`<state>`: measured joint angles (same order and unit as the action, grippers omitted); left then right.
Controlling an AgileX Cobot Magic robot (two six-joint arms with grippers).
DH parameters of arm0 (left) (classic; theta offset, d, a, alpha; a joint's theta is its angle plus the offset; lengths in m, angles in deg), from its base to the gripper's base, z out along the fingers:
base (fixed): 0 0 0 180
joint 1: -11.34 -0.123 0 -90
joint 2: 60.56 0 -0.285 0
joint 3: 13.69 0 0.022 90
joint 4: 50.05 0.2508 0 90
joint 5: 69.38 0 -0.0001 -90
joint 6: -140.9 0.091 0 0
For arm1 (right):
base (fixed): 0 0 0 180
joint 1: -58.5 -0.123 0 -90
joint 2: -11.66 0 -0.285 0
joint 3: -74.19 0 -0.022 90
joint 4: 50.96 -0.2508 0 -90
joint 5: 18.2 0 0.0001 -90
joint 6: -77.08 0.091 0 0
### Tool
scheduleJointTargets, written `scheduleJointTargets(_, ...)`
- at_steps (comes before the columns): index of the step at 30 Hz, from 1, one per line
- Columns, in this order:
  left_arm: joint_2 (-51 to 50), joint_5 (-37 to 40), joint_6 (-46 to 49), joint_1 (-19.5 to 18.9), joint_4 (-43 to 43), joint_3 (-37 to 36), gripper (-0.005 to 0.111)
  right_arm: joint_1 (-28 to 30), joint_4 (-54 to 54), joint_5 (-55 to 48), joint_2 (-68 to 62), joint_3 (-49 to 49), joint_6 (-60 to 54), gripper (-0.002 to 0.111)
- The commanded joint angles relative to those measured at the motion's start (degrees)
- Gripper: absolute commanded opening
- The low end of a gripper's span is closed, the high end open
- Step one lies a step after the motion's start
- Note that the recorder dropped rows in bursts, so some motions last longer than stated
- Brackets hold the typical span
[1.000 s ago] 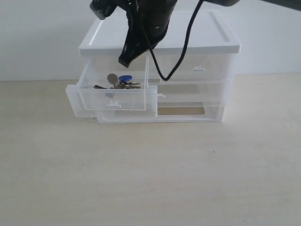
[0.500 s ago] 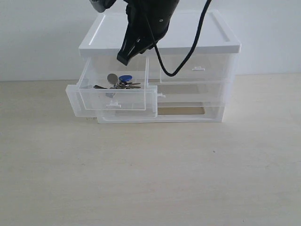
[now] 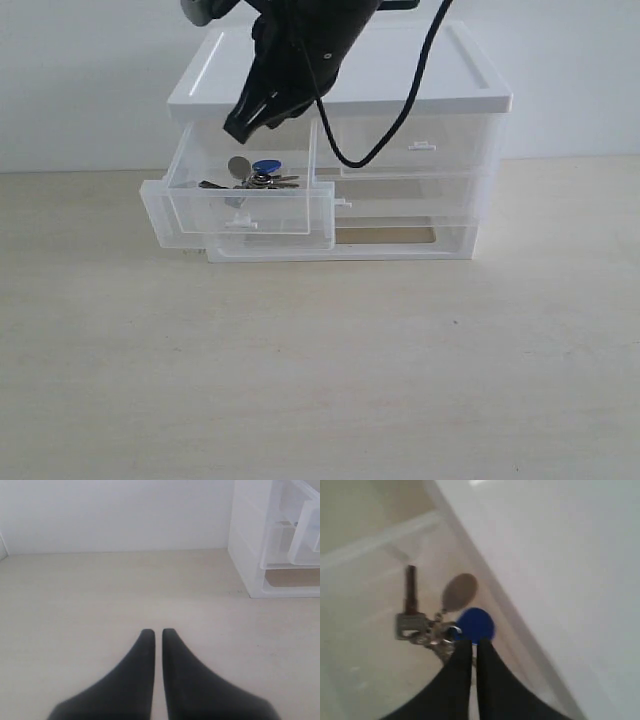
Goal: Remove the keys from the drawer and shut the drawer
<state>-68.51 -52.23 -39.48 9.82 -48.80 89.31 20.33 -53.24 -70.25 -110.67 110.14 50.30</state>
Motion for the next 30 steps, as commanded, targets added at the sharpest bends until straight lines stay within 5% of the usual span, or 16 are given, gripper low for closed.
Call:
scheduleJointTargets(1, 0.17, -0.22, -0.08, -0.14, 0.09, -0.21, 0.004, 0.14, -12.61, -1.12, 0.73, 0.12, -6.33, 0.019)
scheduleJointTargets(4, 0.17, -0.22, -0.08, -0.14, 0.09, -0.21, 0.004, -0.64, -12.94, -0.88, 0.35, 0.12, -5.38, 0.051)
scheduleJointTargets(6, 0.17, -0.22, -0.08, -0.14, 0.09, -0.21, 0.004, -1.21, -10.65, -0.75, -0.14, 0.21, -2.20, 0.061)
scheduleJointTargets(20, 0.17, -0.22, -0.08, -0.14, 0.09, -0.21, 0.004, -2.50, -3.14, -17.92, -10.76, 18.55, 5.41, 0.054)
scheduleJointTargets(30, 0.17, -0.22, -0.08, -0.14, 0.09, -0.21, 0.004, -2.50, -0.59, -17.92, -15.45, 23.42, 7.20, 0.054)
